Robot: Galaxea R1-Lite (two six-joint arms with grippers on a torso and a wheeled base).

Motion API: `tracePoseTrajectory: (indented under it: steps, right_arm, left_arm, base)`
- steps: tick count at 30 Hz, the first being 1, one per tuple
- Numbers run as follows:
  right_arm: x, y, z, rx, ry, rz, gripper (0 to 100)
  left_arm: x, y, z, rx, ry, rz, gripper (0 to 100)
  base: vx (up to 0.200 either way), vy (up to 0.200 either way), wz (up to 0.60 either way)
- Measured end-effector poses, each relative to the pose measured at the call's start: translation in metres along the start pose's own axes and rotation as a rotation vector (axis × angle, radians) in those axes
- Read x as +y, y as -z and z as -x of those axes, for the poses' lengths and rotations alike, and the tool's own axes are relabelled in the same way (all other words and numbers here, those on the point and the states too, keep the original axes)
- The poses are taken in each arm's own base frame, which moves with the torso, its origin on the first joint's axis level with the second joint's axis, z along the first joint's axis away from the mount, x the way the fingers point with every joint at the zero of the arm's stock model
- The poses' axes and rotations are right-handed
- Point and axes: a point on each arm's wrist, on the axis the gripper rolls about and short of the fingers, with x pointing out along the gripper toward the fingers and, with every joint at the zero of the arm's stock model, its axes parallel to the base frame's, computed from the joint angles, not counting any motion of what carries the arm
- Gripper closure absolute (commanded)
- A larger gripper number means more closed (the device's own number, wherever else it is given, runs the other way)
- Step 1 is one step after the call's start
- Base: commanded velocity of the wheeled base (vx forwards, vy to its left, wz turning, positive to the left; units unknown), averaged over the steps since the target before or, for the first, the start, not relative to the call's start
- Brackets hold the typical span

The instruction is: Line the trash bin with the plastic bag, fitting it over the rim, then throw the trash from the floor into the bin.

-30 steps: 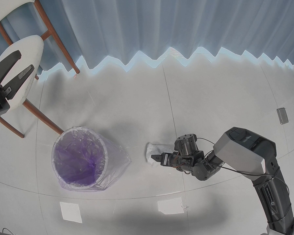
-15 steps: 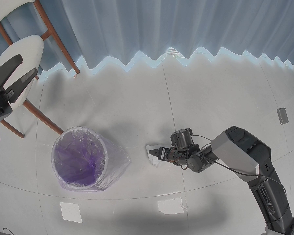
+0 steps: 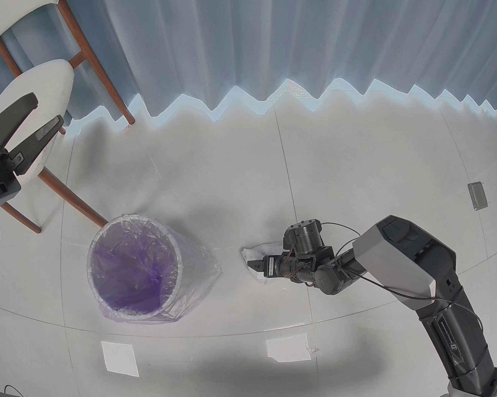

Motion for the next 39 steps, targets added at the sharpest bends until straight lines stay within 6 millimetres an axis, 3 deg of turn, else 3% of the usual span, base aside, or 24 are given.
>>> tracePoseTrajectory:
  steps: [11,22,39]
  right_arm:
    - [0.022,0.010,0.014,-0.022,-0.046,0.106,0]
    - [0.038,0.014,0.016,0.000,-0.069,0.150,0]
    - [0.032,0.001,-0.005,0.110,0.006,0.129,0]
  left_arm:
    - [0.000,0.001,0.000,0.002,0.002,0.004,0]
    - [0.000,0.001,0.000,0.003,0.003,0.005,0]
    - [-0.003,0.001,0.001,0.003,0.011,0.004,0]
  base:
    - [0.000,0.000,0.00]
    - [0.000,0.000,0.00]
    - [0.000,0.000,0.00]
